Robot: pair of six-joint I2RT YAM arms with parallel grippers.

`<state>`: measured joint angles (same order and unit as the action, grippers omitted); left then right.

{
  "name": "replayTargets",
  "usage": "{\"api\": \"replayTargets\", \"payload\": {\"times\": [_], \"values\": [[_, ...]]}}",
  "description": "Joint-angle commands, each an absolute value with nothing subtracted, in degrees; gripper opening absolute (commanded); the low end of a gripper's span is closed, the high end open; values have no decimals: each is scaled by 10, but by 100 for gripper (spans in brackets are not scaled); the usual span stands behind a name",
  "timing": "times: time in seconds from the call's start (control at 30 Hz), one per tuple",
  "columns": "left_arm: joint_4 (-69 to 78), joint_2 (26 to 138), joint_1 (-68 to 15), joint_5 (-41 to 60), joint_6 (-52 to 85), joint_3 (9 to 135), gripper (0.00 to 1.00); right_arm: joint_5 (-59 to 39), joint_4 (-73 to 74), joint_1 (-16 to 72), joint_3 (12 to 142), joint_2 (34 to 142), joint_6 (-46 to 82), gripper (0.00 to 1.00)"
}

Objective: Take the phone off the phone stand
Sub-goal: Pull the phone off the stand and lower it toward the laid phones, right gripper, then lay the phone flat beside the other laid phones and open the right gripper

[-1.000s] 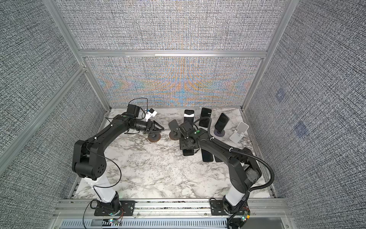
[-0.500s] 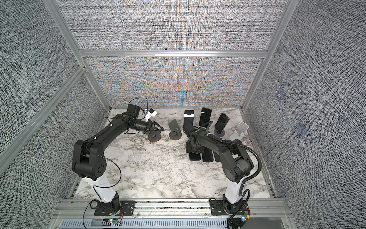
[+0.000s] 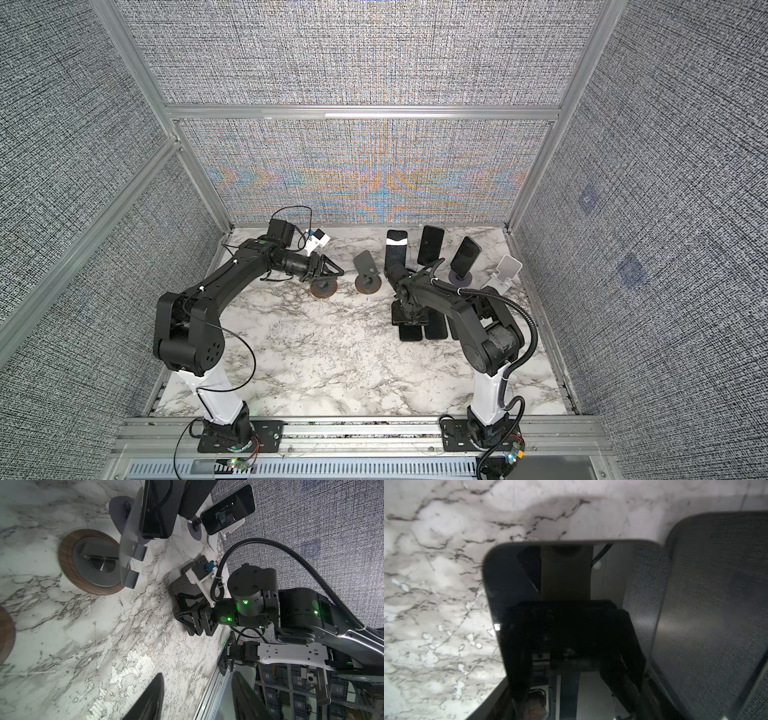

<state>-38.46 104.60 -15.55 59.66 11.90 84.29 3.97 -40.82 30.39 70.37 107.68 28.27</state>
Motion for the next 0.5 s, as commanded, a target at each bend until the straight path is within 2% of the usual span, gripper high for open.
{"api": "replayTargets", "payload": {"times": [0.0,0.23,0.47], "values": [[-395,1049,-155,594,105,850,54,43,-412,305,706,1080,281,70],[-410,1048,-154,583,93,855,56,44,-417,305,700,1078,289,80],[-414,1045,-155,580,89,856,56,61,-437,311,710,1051,291,80]]}}
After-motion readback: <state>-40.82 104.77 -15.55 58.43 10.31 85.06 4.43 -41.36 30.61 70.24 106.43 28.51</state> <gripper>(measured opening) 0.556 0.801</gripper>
